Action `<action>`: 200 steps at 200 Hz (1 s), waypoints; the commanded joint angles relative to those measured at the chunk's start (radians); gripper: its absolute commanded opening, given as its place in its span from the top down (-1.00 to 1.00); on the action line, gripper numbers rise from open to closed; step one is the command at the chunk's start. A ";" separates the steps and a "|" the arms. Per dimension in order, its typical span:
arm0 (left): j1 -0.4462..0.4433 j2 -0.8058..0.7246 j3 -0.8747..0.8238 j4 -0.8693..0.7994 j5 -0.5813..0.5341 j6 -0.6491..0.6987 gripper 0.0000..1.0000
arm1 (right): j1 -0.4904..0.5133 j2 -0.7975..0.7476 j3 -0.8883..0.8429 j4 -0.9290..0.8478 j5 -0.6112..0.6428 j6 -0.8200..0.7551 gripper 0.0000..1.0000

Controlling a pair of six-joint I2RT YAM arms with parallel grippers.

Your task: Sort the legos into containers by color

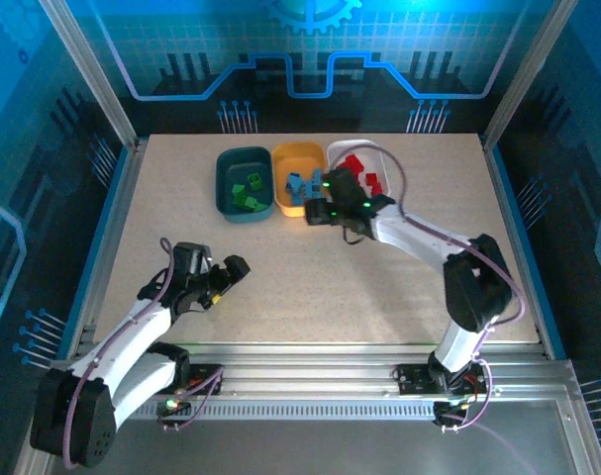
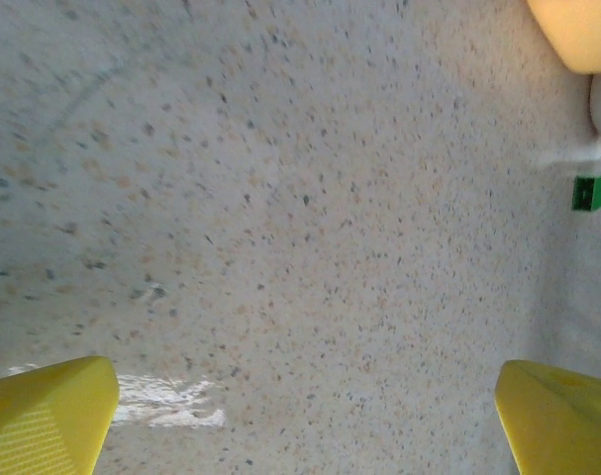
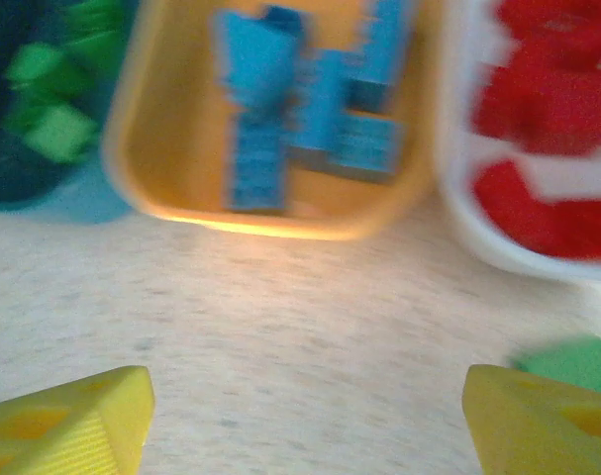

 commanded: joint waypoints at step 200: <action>-0.169 0.146 0.041 0.125 -0.030 -0.052 -0.98 | -0.157 0.286 0.066 -0.054 -0.044 -0.035 -0.45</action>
